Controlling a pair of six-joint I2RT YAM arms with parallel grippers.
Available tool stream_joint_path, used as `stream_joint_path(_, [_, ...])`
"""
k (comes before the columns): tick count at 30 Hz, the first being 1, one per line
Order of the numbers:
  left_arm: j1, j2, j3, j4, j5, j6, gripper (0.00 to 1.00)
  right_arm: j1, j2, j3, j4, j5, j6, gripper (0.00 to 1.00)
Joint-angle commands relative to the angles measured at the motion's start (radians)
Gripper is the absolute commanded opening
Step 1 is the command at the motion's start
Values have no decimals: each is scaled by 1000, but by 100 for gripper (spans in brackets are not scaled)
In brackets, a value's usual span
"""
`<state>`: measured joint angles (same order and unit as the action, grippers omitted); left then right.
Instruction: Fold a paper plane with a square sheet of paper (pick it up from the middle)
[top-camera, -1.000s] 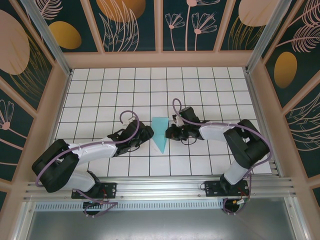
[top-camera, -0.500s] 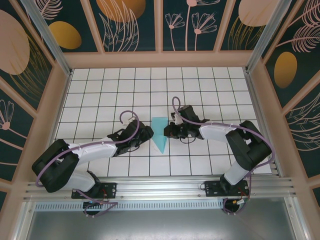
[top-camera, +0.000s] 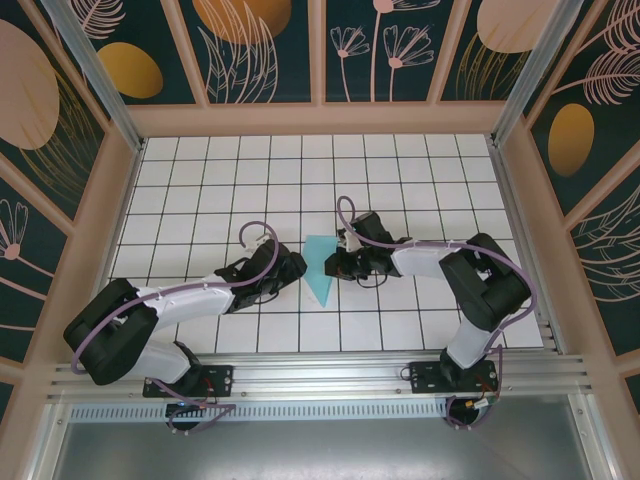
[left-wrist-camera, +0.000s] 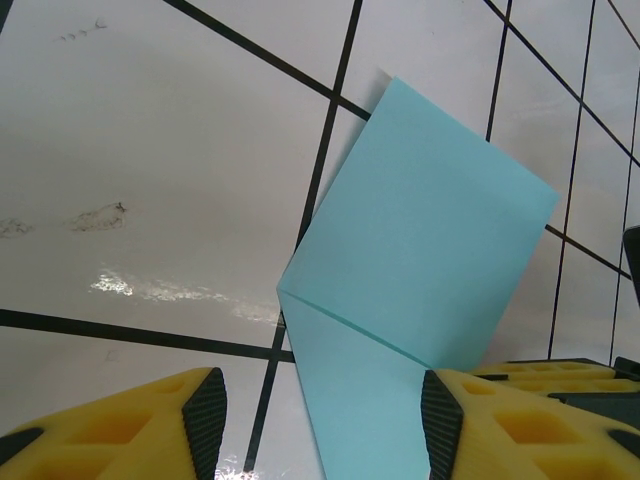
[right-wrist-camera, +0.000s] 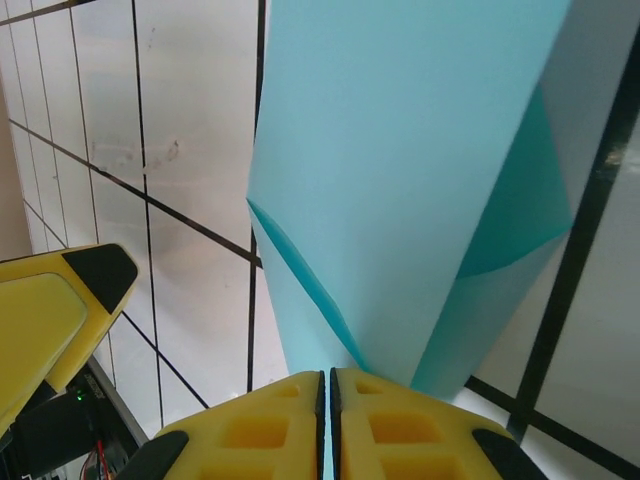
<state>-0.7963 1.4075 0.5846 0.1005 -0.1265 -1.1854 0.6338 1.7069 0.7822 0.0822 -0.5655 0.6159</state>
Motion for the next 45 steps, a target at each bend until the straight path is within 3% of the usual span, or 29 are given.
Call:
stream_joint_path(1, [13,14,20,-1,20,18,58,-18,13,-28,46,8,-11,14])
stream_joint_path(16, [26,86,48,72,94,16,59,-53,47,-130,149,-8,10,14])
stream_joint_path(34, [39,212,72,315,286,32,57,-61,56,-161,171,-5,8,14])
stream_joint_path(45, [44,244,116,285,296,57,52,-70,60,-167,172,-2,0,14])
